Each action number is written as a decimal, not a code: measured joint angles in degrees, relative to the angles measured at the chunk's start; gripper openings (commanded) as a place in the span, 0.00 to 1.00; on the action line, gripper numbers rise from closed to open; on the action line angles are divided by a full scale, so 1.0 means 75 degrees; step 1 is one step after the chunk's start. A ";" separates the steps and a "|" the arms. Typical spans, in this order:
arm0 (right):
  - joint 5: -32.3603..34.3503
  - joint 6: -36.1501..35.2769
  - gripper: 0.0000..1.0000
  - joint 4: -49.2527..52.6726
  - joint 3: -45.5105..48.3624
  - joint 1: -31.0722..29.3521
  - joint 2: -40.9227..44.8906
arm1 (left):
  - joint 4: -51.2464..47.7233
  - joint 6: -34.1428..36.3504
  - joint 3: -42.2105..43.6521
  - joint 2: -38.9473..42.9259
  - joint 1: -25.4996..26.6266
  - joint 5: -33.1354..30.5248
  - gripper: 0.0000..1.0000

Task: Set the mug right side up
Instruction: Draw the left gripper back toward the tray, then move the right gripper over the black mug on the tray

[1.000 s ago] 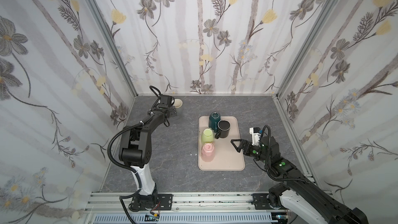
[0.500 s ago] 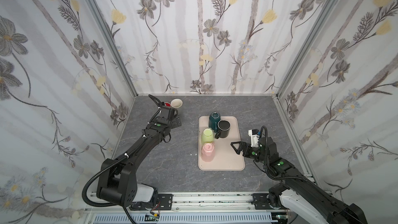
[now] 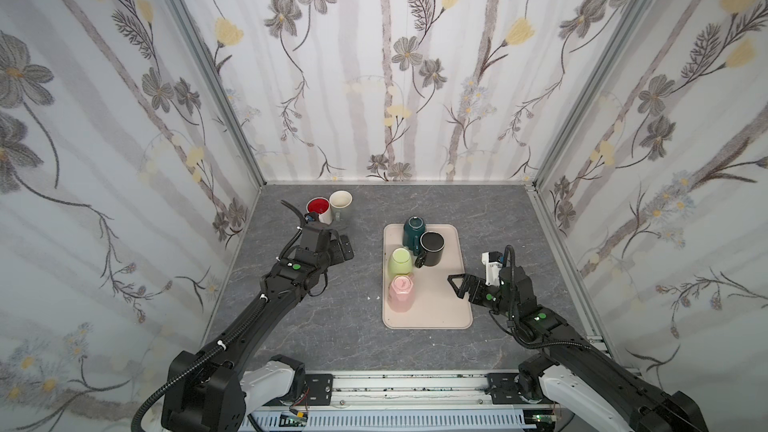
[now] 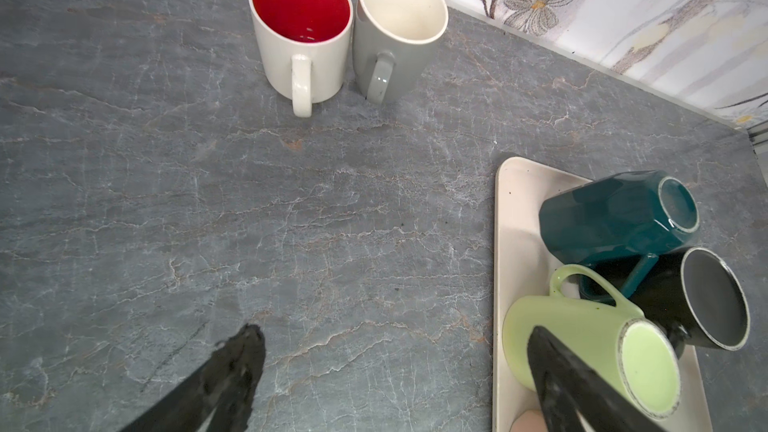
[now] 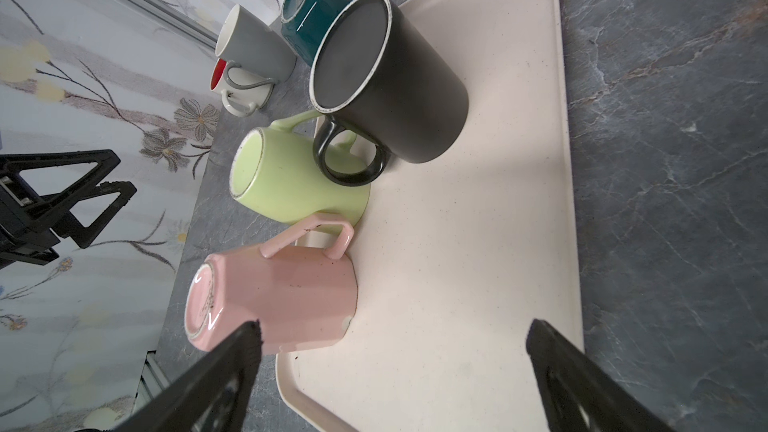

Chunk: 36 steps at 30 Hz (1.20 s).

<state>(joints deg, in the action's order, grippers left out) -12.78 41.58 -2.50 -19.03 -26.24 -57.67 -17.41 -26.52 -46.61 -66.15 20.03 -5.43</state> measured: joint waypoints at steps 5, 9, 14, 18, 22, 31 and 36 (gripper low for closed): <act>0.0009 0.0050 1.00 -0.0052 -0.0003 -0.0058 -0.0198 | 0.0105 -0.0160 0.0093 -0.0082 0.0000 0.0227 1.00; 0.0006 0.0050 1.00 -0.0047 -0.0070 -0.0157 -0.0338 | 0.0245 -0.0367 0.0277 -0.0236 0.0003 0.0358 1.00; 0.0117 0.0050 1.00 -0.0035 -0.0256 -0.0463 -0.0545 | 0.0606 -0.0574 0.0318 -0.0586 0.0017 0.0586 1.00; 0.0175 0.0140 1.00 -0.0105 -0.0338 -0.0734 -0.0787 | 0.0731 -0.0664 0.0318 -0.0723 0.0038 0.0761 1.00; 0.0332 0.0254 1.00 -0.0157 -0.0574 -0.1008 -0.1297 | 0.0895 -0.0705 0.0350 -0.0679 0.0073 0.0933 1.00; 0.0472 0.0516 1.00 -0.0458 -0.1276 -0.1431 -0.2343 | 0.1177 -0.1125 0.0621 -0.0207 0.0271 0.1349 1.00; 0.0638 0.0557 1.00 -0.0475 -0.1682 -0.1501 -0.2906 | 0.1215 -0.1174 0.0659 -0.0070 0.0335 0.1501 1.00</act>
<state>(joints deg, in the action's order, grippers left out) -7.99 45.76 -6.07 -31.64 -37.50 -79.46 -8.29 -35.33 -41.67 -66.67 22.55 5.82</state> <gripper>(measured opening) 0.995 0.997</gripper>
